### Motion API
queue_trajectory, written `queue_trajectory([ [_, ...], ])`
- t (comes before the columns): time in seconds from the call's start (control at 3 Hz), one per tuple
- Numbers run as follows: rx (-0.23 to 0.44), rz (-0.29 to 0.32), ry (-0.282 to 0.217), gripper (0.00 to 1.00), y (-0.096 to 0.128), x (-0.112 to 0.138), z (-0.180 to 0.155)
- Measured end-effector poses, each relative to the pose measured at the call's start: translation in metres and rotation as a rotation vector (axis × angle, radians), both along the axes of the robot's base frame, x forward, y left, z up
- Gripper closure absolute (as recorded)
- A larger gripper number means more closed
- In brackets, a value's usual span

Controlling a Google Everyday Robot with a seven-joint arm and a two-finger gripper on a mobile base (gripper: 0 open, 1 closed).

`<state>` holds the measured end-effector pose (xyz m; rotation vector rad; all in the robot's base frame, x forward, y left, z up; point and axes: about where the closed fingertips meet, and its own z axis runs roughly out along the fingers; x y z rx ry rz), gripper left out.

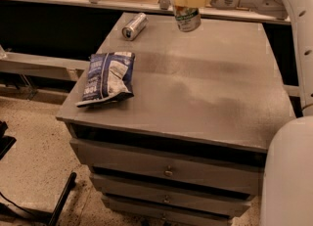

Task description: Place 7up can upright

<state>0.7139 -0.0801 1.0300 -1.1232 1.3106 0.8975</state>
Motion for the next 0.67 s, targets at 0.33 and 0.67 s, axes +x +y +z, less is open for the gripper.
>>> queue_trajectory([
  [0.33,-0.003,-0.041,0.01,1.0,-0.026,-0.005,-0.008],
  [0.67,0.032,-0.09,0.028,1.0,-0.057,-0.011,-0.026],
])
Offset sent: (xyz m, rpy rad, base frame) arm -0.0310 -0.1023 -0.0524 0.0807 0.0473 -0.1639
